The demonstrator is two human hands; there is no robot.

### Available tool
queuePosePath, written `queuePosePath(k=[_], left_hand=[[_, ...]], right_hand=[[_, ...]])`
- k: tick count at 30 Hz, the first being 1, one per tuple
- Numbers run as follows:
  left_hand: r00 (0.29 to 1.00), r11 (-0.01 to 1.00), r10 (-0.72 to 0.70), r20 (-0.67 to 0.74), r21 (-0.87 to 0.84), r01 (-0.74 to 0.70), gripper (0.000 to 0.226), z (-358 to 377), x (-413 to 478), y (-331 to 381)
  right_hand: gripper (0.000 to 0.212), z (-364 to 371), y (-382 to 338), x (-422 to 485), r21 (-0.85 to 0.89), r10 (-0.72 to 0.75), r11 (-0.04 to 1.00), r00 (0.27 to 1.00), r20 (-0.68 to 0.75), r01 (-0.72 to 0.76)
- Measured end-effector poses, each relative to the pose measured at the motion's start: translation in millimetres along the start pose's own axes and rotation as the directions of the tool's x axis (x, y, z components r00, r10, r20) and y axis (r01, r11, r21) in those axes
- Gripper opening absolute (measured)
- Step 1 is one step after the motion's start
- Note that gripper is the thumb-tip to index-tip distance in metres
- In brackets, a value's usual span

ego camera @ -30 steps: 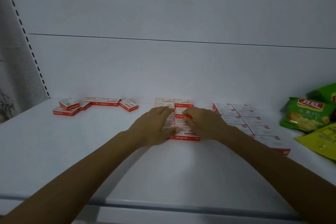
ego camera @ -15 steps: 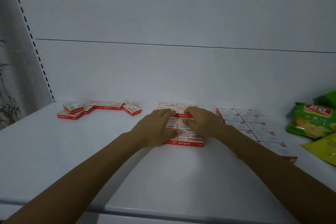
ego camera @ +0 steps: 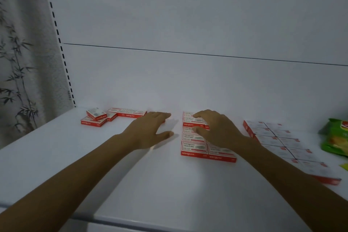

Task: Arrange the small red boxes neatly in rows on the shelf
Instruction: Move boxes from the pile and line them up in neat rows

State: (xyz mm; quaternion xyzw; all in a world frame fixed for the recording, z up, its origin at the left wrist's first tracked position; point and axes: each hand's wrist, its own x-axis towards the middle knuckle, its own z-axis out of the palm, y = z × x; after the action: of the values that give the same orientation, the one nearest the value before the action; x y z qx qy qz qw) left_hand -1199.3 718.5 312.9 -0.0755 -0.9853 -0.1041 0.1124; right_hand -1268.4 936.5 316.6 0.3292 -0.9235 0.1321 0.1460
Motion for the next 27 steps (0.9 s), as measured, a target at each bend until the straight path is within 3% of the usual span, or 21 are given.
queuePosePath(k=[10, 20, 27], left_hand=[[1.000, 0.999, 0.000, 0.007, 0.036, -0.001, 0.068, -28, -11, -87], [0.993, 0.993, 0.111, 0.037, -0.040, -0.110, 0.070, -22, -8, -140], [0.972, 0.972, 0.226, 0.066, -0.086, -0.220, 0.067, -19, -5, -153]], right_hand=[[0.045, 28, -73, 65, 0.046, -0.044, 0.998, 0.996, 0.083, 0.040], [0.048, 73, -97, 123, -0.058, 0.149, 0.989, 0.967, 0.205, -0.139], [0.030, 94, -105, 132, 0.009, 0.246, 0.969, 0.964, 0.101, -0.249]])
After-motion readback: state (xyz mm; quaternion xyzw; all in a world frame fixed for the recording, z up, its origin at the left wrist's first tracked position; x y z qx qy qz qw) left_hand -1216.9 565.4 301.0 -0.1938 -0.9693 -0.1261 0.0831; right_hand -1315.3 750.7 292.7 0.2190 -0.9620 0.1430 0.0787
